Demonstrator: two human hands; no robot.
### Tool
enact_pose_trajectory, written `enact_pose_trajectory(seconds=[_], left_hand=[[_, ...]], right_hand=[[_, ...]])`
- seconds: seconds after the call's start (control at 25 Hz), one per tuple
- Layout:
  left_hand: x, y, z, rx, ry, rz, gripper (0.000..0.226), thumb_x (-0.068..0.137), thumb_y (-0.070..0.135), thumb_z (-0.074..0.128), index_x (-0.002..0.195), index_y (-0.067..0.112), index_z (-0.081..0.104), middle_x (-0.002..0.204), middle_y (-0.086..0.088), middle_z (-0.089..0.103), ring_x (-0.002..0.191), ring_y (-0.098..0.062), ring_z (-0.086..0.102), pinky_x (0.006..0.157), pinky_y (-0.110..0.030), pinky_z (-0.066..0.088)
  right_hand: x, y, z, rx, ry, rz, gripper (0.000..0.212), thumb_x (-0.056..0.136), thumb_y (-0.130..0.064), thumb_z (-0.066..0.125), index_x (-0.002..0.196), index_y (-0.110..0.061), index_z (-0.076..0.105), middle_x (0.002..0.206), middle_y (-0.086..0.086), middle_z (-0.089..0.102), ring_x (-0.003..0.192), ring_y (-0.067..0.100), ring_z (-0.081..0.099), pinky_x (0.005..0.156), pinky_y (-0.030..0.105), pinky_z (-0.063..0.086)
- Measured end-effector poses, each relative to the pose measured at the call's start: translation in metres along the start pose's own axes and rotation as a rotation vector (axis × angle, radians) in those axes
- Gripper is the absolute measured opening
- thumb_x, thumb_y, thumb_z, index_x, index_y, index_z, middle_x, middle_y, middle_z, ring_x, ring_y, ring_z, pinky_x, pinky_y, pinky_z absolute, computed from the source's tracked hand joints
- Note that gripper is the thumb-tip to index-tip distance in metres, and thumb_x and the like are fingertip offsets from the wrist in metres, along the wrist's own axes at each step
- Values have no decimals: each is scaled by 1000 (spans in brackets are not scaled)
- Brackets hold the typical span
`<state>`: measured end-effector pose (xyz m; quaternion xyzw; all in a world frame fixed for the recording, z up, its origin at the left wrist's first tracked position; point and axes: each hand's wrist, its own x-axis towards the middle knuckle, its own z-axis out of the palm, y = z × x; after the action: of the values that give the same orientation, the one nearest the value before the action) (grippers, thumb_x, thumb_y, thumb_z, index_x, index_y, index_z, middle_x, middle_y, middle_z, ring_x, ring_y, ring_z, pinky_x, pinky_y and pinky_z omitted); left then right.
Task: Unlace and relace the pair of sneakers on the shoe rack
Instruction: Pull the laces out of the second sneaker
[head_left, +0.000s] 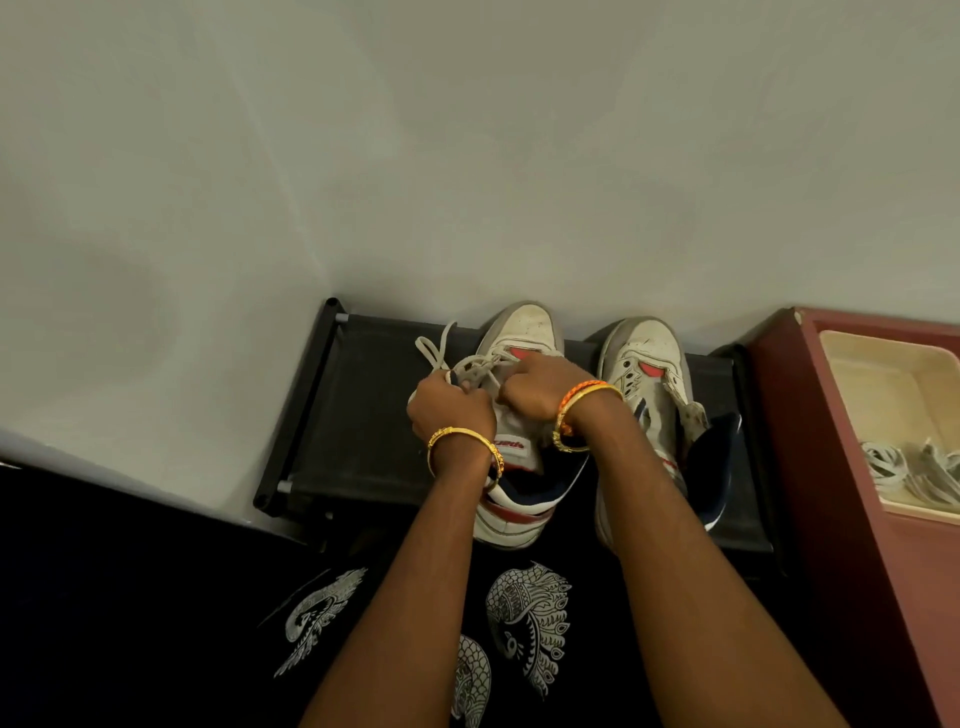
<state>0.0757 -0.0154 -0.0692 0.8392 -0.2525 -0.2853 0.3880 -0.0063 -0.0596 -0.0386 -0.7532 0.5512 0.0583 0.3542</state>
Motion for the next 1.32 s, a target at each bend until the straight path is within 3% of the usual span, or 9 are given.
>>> enact_pose_trajectory(seconds=[0.12, 0.2, 0.32, 0.44, 0.52, 0.68, 0.92, 1.16, 1.32], left_hand=[[-1, 3, -1, 0, 4, -15, 21, 88, 4, 54, 104, 0, 67, 100, -16, 67, 93, -28, 64, 74, -31, 50], [-2, 3, -4, 46, -27, 15, 21, 88, 6, 55, 106, 0, 66, 100, -16, 67, 94, -28, 64, 73, -31, 50], [-7, 6, -9, 204, -92, 190, 28, 89, 8, 57, 116, 8, 61, 110, -11, 65, 104, -28, 61, 77, -33, 49], [-3, 11, -7, 389, -108, 515, 40, 89, 9, 57, 129, 12, 52, 125, -9, 57, 118, -24, 50, 92, -34, 46], [-1, 17, -1, 426, -133, 708, 36, 91, 7, 52, 127, 11, 53, 122, -10, 57, 116, -24, 50, 93, -34, 46], [-1, 24, 9, 687, -224, 817, 33, 93, 10, 47, 124, 17, 57, 117, -8, 62, 113, -27, 51, 92, -38, 42], [12, 28, 13, 946, -258, 779, 31, 95, 26, 46, 124, 23, 58, 122, -7, 59, 116, -27, 49, 90, -38, 43], [13, 37, 6, 201, -168, 492, 27, 100, 27, 37, 113, 16, 58, 96, -2, 68, 89, -19, 61, 68, -26, 38], [17, 25, 6, 764, -268, 751, 30, 93, 20, 49, 121, 23, 58, 117, -4, 60, 108, -24, 54, 82, -37, 45]], right_hand=[[-31, 1, -26, 353, -89, -75, 26, 87, -11, 47, 62, -7, 52, 50, -2, 47, 41, 9, 36, 45, 20, 33], [-36, 11, -37, 677, 198, -39, 32, 87, -15, 49, 55, -10, 44, 41, -5, 37, 34, 8, 28, 37, 16, 27], [-26, 29, -38, 764, 609, 15, 22, 89, -23, 53, 93, -3, 60, 83, 12, 59, 69, 17, 53, 63, 26, 40], [-17, 46, -27, 720, 313, 141, 73, 90, -24, 58, 148, -13, 16, 146, 15, 36, 126, 28, 45, 89, 28, 35], [-16, 56, -25, 625, 285, 163, 75, 90, -14, 55, 151, -15, 10, 150, 13, 30, 130, 28, 41, 88, 25, 33], [-23, 66, -22, 379, 672, 120, 31, 84, -10, 55, 115, -11, 59, 114, 12, 62, 93, 28, 64, 80, 34, 53], [-24, 20, -5, -114, 310, 43, 31, 83, -27, 58, 109, -10, 60, 104, 11, 64, 99, 28, 58, 81, 34, 49], [0, 33, -7, 295, 108, 95, 70, 78, -27, 59, 140, -14, 30, 132, 13, 50, 114, 29, 53, 92, 35, 47], [-1, 43, -12, 376, 174, 163, 43, 81, -25, 64, 119, -10, 49, 113, 9, 57, 101, 24, 56, 82, 32, 50]])
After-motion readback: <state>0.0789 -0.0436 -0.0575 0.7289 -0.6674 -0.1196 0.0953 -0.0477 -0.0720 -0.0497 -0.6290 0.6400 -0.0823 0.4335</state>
